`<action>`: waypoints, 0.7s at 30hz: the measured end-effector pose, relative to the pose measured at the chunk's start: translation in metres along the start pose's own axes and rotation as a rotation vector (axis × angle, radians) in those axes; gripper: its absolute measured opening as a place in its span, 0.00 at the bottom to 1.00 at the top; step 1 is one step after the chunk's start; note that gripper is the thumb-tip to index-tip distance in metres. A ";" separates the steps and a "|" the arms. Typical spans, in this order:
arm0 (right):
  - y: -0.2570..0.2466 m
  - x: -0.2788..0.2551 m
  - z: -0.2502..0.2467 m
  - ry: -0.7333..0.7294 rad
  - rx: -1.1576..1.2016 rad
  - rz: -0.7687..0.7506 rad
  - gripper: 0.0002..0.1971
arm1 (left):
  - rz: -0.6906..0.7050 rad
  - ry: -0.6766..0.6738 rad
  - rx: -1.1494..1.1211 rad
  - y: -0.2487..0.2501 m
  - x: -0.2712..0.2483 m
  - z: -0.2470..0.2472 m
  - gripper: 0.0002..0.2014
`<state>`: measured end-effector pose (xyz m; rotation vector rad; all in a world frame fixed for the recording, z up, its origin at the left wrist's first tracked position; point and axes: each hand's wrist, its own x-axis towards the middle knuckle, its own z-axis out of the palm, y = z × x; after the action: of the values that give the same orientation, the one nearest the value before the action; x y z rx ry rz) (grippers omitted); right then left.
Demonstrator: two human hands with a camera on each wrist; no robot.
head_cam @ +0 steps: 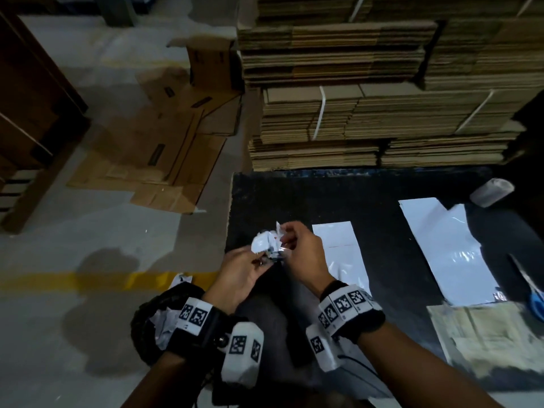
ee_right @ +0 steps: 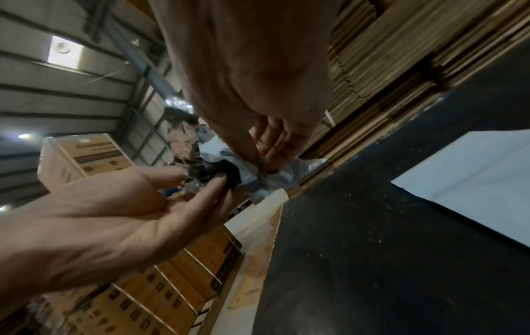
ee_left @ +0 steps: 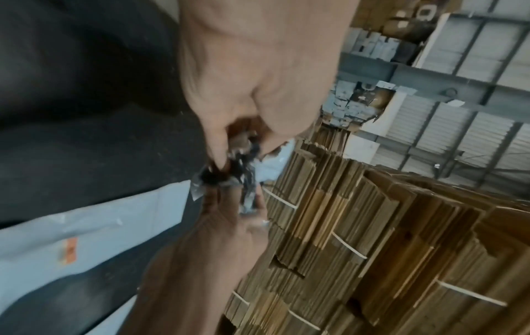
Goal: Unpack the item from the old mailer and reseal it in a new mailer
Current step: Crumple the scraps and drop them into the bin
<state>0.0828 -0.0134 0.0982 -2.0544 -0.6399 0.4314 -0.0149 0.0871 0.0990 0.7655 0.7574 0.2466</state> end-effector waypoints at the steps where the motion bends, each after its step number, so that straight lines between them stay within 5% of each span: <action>1: -0.003 -0.001 -0.001 0.001 -0.036 -0.018 0.19 | -0.004 0.028 0.024 0.000 0.002 0.002 0.12; 4: -0.010 -0.003 -0.004 0.011 -0.137 -0.135 0.11 | -0.031 -0.057 -0.025 0.008 0.005 0.005 0.15; 7: -0.011 -0.005 -0.012 -0.130 -0.223 -0.196 0.14 | -0.080 -0.201 0.091 0.017 0.004 0.007 0.17; 10: -0.013 -0.006 -0.022 -0.212 -0.168 -0.221 0.15 | -0.034 -0.139 0.205 0.019 0.004 0.016 0.15; 13: -0.015 -0.004 -0.028 -0.106 -0.054 -0.162 0.14 | 0.074 0.069 0.233 0.019 0.010 0.032 0.11; 16: -0.020 0.000 -0.032 0.047 0.000 -0.152 0.12 | 0.159 0.108 0.301 0.018 0.013 0.045 0.10; 21: -0.023 0.009 -0.045 0.104 -0.080 -0.142 0.13 | 0.090 -0.166 0.316 0.033 0.000 0.049 0.14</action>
<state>0.1073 -0.0282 0.1409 -2.0756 -0.7446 0.2190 0.0209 0.0841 0.1458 1.1069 0.6115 0.1426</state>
